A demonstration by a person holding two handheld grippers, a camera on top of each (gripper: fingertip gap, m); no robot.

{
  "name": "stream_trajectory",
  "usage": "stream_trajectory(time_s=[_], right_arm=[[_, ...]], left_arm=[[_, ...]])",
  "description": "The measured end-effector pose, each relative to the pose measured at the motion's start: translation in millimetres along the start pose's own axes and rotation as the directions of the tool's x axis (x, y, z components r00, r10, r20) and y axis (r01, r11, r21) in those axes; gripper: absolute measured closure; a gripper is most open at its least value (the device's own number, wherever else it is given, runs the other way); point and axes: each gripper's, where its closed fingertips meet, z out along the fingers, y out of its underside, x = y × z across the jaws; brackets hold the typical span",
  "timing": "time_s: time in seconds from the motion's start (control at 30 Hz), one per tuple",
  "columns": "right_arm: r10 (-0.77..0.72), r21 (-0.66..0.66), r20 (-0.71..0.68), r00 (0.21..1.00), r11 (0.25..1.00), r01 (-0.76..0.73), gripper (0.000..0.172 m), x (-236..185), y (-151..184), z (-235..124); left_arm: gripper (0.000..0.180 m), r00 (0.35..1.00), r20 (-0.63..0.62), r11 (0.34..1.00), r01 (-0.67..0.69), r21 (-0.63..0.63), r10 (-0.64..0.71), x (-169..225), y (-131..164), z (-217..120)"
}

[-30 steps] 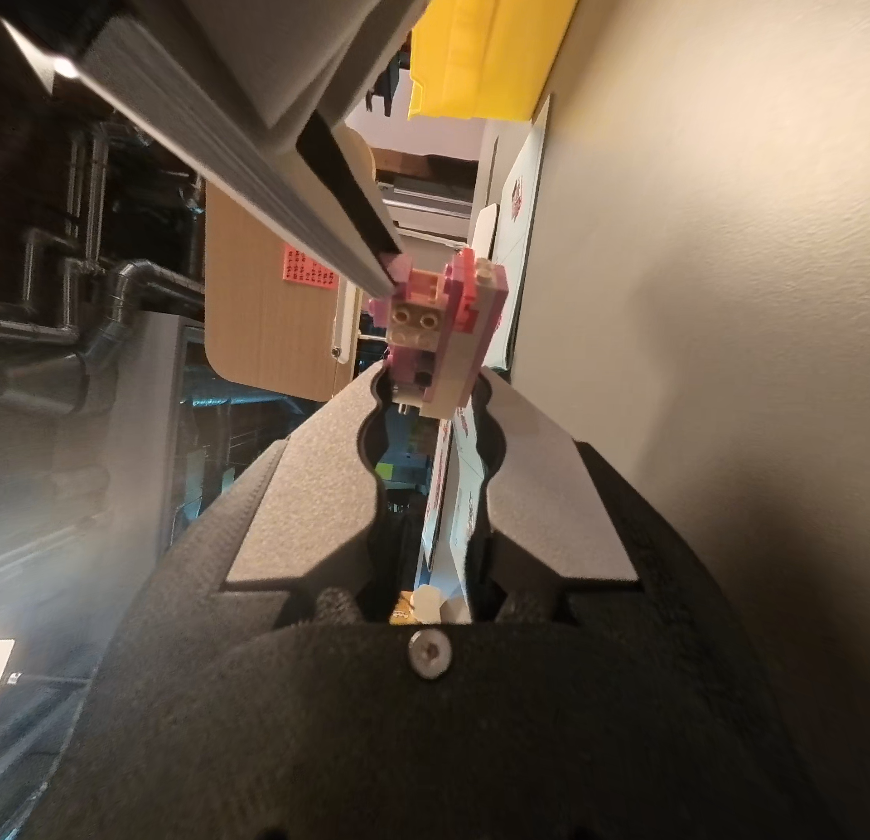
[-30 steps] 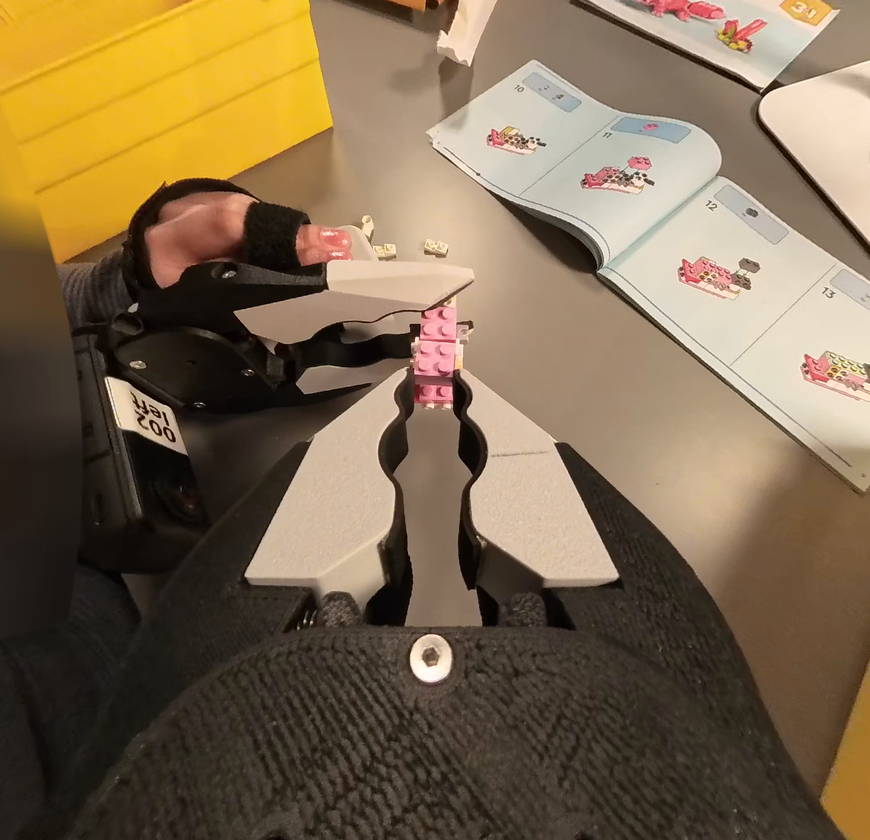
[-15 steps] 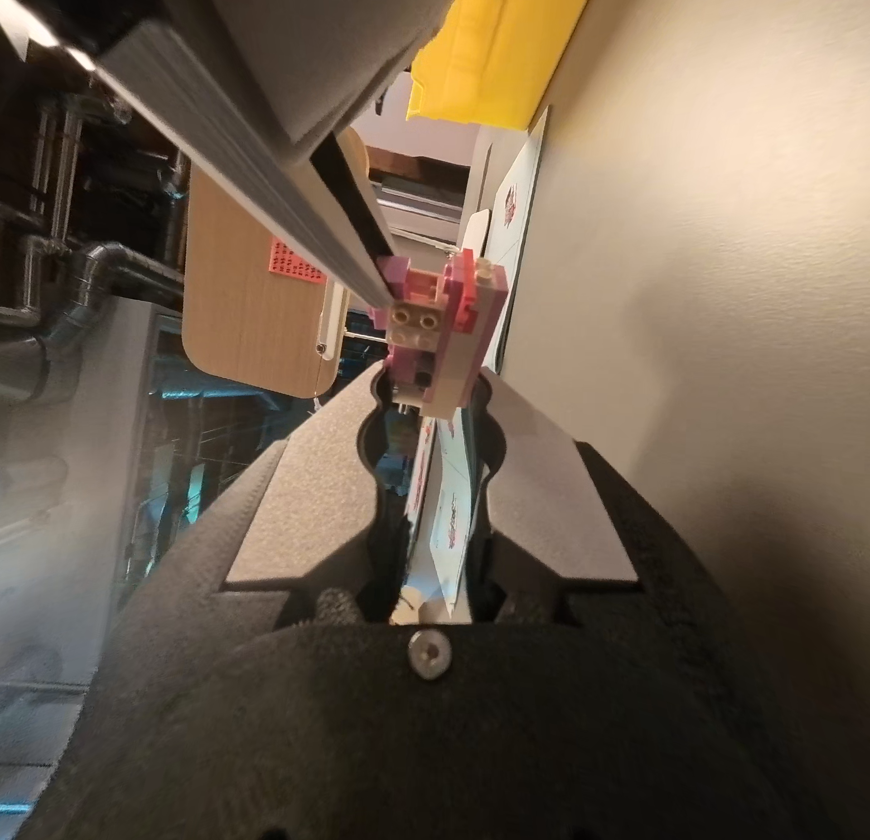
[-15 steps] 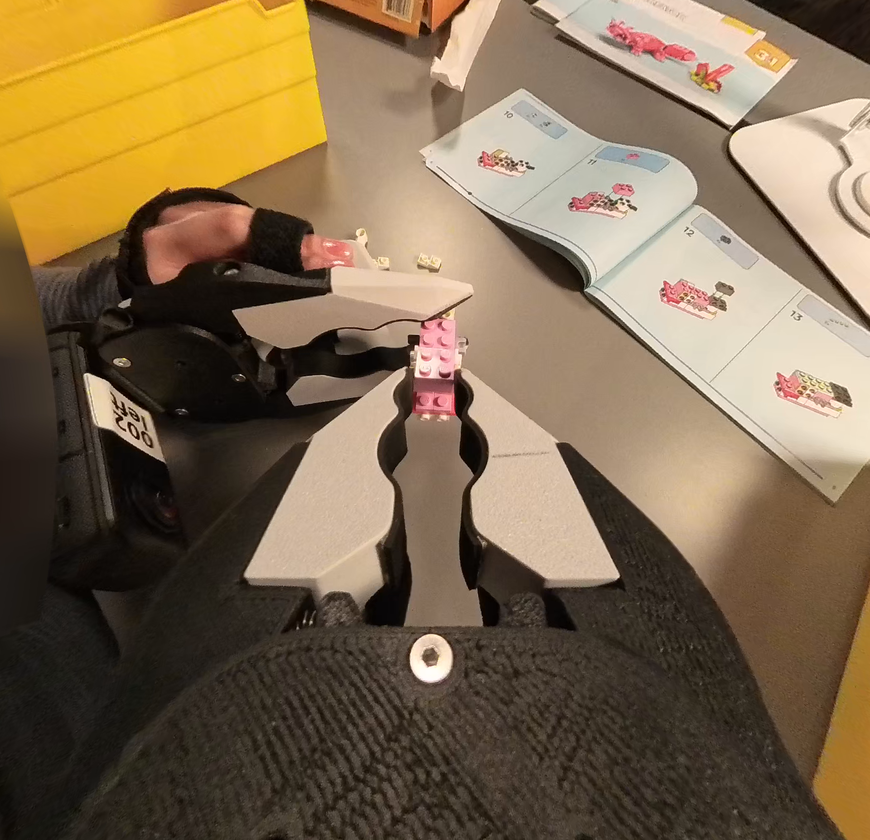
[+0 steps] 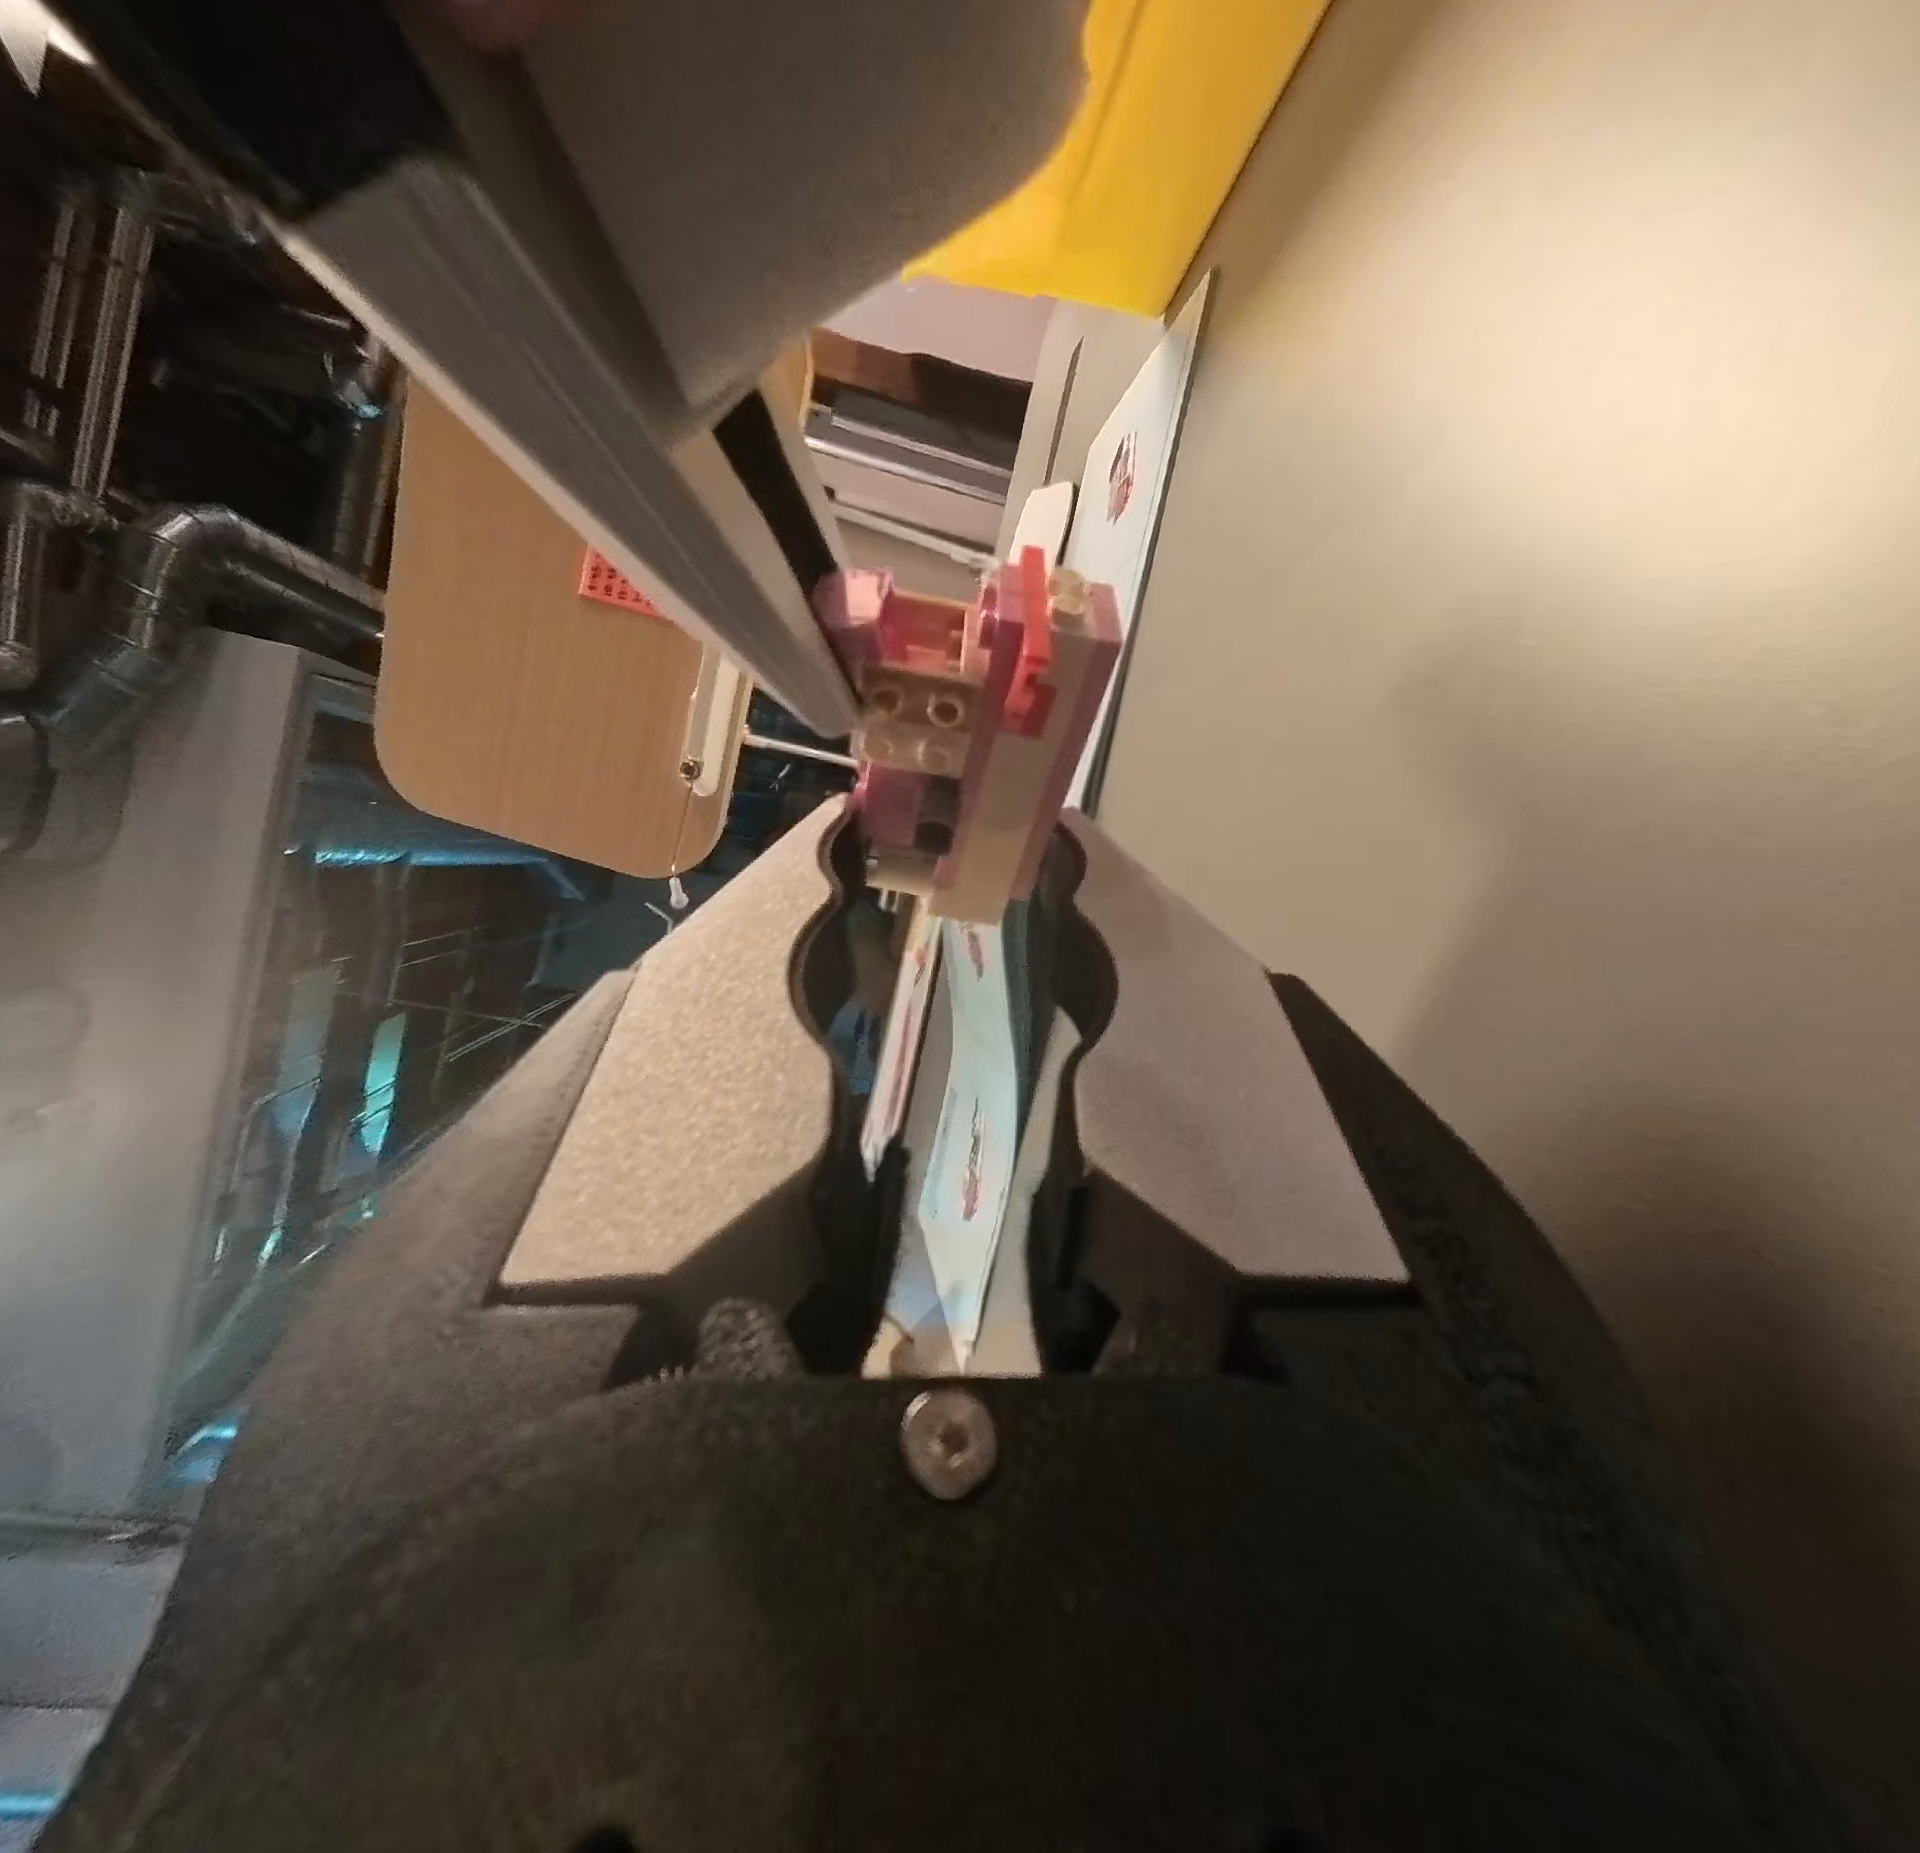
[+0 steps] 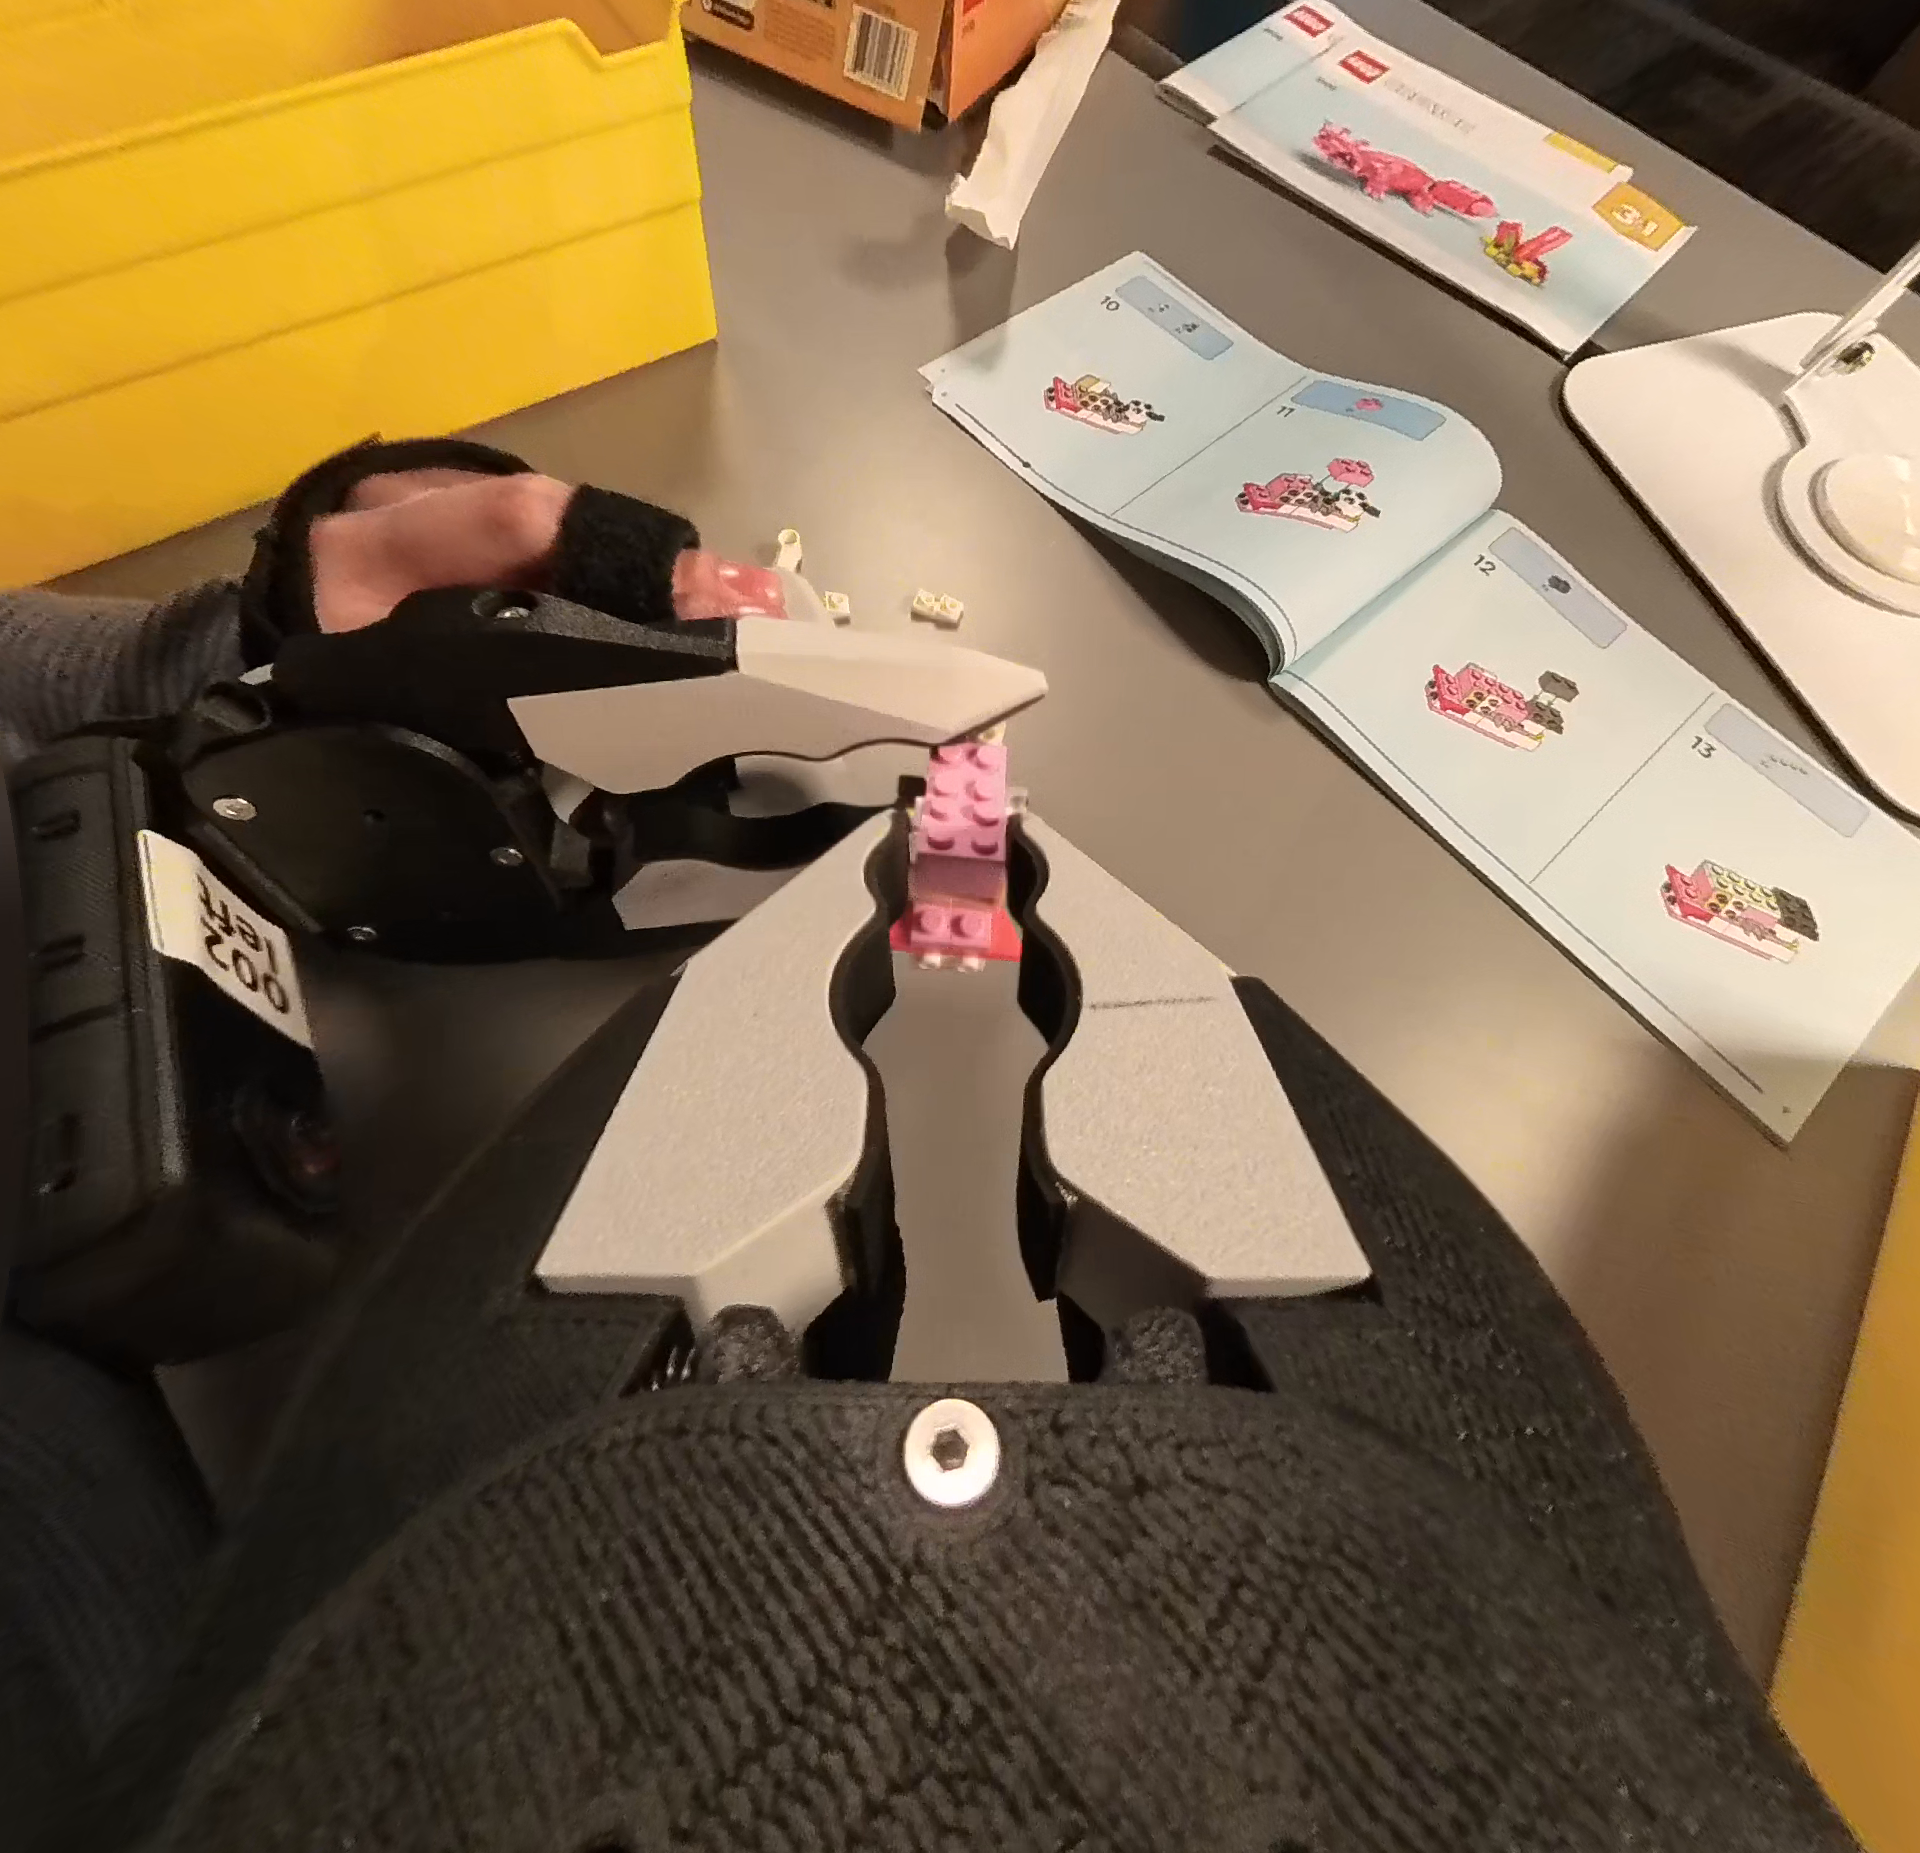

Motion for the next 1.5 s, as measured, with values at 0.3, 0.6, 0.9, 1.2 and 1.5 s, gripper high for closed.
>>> stream_trajectory(time_s=[0.3,0.6,0.9,1.2,1.5], right_arm=[[-0.107,0.105,0.025,0.994,0.989,0.103,0.120,-4.4,-13.4,-7.1],[-0.878,-0.060,-0.177,0.445,0.461,0.886,0.083,-4.9,16.2,-6.1],[-0.907,-0.105,-0.275,0.318,0.357,0.928,0.127,-2.9,18.7,5.3],[-0.904,-0.099,-0.279,0.324,0.362,0.927,0.137,-5.3,21.1,5.9],[-0.886,-0.064,-0.272,0.376,0.407,0.911,0.112,-10.2,22.1,7.5]], left_arm=[[0.148,0.998,-0.032,0.999,0.053,-0.006,-0.053,2.0,2.9,0.5],[0.148,0.983,-0.129,0.990,0.137,0.027,-0.132,11.0,-1.6,-0.8],[0.148,0.965,-0.190,0.980,0.193,0.051,-0.180,16.7,-9.3,-4.7],[0.148,0.949,-0.225,0.970,0.237,0.056,-0.219,19.0,-12.4,-6.5],[0.148,0.942,-0.244,0.966,0.252,0.056,-0.231,21.8,-15.3,-6.9]])
